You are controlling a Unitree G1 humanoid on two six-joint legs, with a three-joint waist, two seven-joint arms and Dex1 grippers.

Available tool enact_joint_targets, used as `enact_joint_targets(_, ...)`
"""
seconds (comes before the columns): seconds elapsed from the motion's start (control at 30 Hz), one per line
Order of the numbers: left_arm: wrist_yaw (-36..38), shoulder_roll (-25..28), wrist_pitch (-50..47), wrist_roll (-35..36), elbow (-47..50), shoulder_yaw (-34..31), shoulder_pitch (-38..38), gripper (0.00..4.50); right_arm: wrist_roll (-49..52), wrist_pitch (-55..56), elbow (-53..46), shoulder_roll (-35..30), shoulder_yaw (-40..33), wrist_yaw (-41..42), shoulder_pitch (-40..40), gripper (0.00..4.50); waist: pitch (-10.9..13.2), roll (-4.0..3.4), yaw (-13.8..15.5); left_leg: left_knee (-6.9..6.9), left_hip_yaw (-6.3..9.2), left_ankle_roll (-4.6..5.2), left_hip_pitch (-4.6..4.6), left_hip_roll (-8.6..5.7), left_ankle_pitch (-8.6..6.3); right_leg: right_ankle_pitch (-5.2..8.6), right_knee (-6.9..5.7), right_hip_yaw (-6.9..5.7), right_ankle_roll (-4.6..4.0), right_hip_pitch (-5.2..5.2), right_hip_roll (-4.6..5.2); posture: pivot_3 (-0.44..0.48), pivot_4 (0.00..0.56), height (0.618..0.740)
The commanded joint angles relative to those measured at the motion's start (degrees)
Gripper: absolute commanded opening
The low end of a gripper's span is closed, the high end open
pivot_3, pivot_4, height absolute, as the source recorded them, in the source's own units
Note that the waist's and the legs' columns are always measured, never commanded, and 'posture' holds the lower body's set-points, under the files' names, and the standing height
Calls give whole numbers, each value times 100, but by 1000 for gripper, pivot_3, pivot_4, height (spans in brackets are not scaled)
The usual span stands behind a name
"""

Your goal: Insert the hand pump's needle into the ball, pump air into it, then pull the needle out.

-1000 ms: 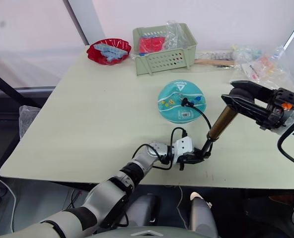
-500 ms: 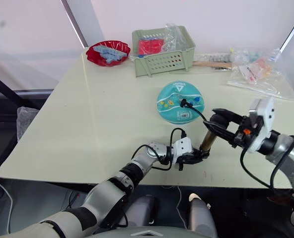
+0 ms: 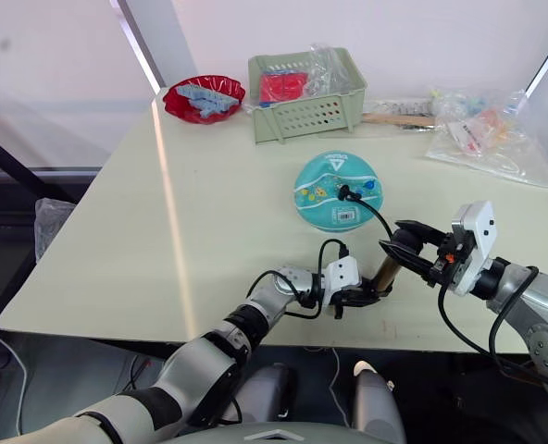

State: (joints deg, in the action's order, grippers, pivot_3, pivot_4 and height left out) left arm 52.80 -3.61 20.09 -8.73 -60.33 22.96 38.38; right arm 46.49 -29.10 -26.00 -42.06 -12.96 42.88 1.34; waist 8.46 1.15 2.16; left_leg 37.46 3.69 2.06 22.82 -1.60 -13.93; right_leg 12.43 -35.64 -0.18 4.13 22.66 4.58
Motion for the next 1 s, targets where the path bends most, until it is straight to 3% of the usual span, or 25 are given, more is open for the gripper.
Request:
enact_joint_targets(0.03, 4, 96, -220, -215, -477, 67, -172, 1104, 910, -445, -368, -584, -1058, 92, -381, 2092, 16, -25, 3, 0, 0, 0, 3, -3, 0, 0, 0, 0, 1, 1, 3, 0, 150, 737)
enact_joint_targets(0.4, 29, 60, -213, -238, -515, 40, -165, 1104, 2273, -1434, -52, -1681, -2215, 82, -1130, 2092, 26, -27, 10, 1, 1, 2, 12, -13, 0, -1, 0, -6, 3, 3, 17, 0, 150, 737)
enact_joint_targets(0.57, 44, 53, -213, -222, -499, 23, -170, 1104, 2715, -1658, 220, -1890, -2414, -47, -1562, 2092, 26, -26, 14, 1, 3, 2, 12, -12, 0, 0, 1, -8, 1, 3, 17, 0, 150, 737)
enact_joint_targets(0.73, 90, 47, -223, -204, -473, -7, -177, 1104, 2830, -1861, 321, -1933, -2431, -49, -1607, 2092, 28, -25, 12, 1, 4, 2, 14, -12, 0, -1, 1, -7, -3, 4, 18, 0, 150, 737)
enact_joint_targets(1.0, 113, 66, -207, -224, -471, -2, -190, 1104, 1918, -1595, 57, -1472, -1620, 39, -1136, 2092, 23, -21, 4, 1, 2, 4, 10, -12, -1, -1, 1, -7, 3, 2, 17, 0, 150, 737)
